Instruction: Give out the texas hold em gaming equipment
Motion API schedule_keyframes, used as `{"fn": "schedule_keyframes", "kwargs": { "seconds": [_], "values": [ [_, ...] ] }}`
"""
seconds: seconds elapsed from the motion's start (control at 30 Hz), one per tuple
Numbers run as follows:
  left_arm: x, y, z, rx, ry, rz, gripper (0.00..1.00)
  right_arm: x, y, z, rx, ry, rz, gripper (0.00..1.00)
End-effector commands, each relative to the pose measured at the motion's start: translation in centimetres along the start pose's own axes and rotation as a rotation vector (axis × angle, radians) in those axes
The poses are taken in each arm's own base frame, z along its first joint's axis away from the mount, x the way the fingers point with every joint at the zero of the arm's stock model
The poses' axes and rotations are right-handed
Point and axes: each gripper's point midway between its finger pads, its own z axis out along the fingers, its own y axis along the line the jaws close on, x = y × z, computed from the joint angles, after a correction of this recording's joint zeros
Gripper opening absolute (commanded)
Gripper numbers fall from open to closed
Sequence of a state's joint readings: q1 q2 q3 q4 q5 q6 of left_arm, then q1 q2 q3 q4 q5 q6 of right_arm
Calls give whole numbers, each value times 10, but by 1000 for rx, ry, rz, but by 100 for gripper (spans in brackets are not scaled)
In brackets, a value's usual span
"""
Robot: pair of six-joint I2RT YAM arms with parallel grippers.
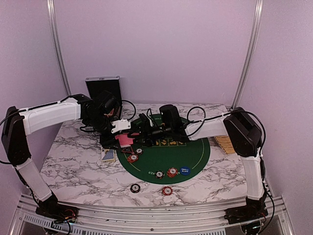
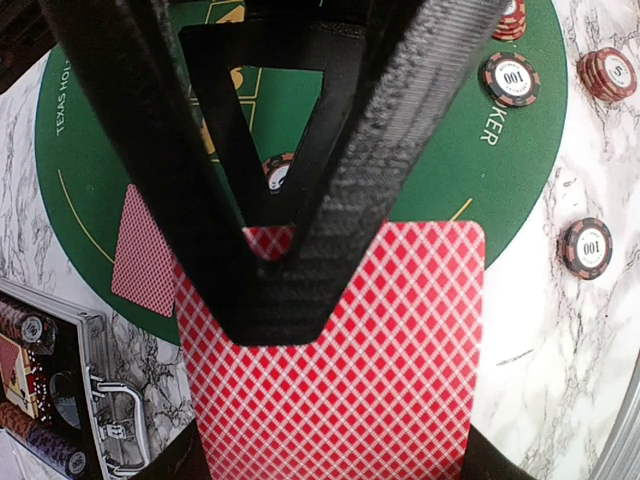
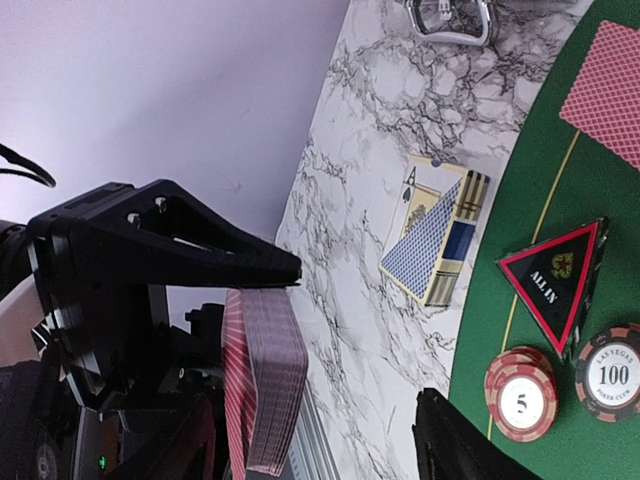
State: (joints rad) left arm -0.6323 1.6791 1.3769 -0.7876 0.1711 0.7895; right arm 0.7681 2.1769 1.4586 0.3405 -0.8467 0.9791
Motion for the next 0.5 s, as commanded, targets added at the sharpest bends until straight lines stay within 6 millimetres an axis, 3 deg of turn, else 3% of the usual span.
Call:
{"fn": "schedule_keyframes", "kwargs": {
  "seconds": [0.0,0.3,0.47],
  "values": [
    [-4,3,-3,-1,-7,3,0,1,15,10,-36,16,-31,69],
    [-4,3,-3,0,-9,0,0,7,13,40,-82,58,-8,70],
    [-5,3,-4,1,-12,0,0,3,6,43,-72,56,8,66]
  ]
}}
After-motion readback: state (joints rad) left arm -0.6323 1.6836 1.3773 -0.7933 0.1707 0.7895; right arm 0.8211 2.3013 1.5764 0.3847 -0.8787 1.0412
